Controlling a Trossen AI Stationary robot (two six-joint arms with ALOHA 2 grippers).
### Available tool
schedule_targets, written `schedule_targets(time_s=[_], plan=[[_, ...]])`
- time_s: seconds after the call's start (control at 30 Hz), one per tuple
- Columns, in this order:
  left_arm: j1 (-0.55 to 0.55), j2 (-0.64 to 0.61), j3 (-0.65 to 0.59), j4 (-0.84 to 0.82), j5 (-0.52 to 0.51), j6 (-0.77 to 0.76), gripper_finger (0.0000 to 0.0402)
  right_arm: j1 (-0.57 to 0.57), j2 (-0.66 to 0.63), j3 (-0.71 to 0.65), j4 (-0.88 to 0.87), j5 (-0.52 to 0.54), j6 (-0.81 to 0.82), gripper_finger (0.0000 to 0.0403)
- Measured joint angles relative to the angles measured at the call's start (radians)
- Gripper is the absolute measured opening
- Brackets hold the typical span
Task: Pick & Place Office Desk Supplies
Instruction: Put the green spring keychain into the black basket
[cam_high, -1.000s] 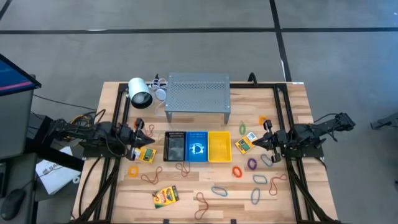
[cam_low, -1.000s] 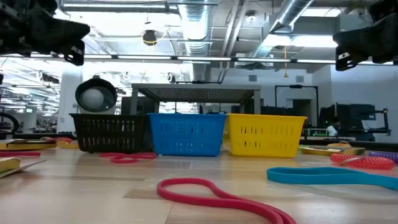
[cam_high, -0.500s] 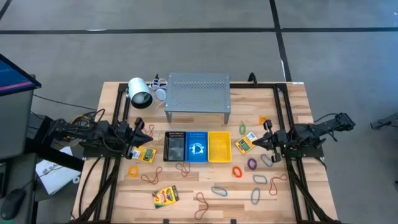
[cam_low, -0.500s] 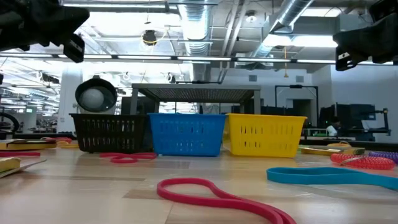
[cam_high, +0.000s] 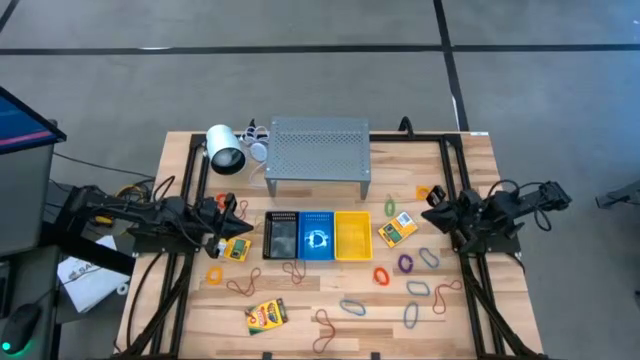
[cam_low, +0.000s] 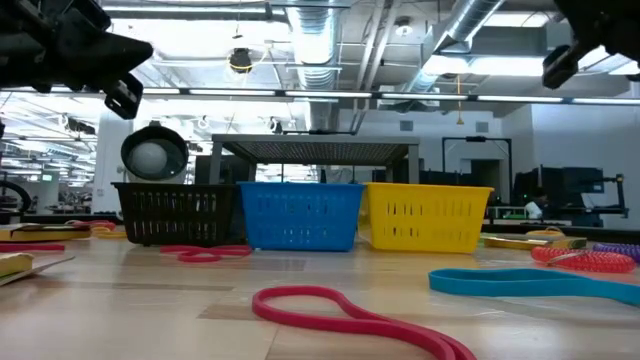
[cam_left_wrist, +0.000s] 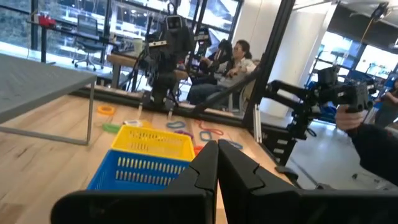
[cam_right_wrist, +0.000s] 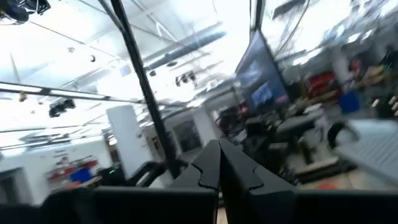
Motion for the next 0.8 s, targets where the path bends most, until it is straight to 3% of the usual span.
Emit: schedule_targets(time_s=[0.2,0.53,0.8], plan=[[0.000,0.120,0.000,0.229,0.000,0.002,0.0002,-0.019,0.000,0.000,-0.039,0.090,-0.006,0.0000],[0.000,0.339,0.000,0.591,0.000,0.001,0.0002,-0.027,0.002,0.000,-0.194,0.088,0.004,0.0000],[0.000,0.558,0.000,0.866,0.000,0.003,0.0002,-0.013,0.199,0.020,-0.157,0.029,0.011,0.0022]])
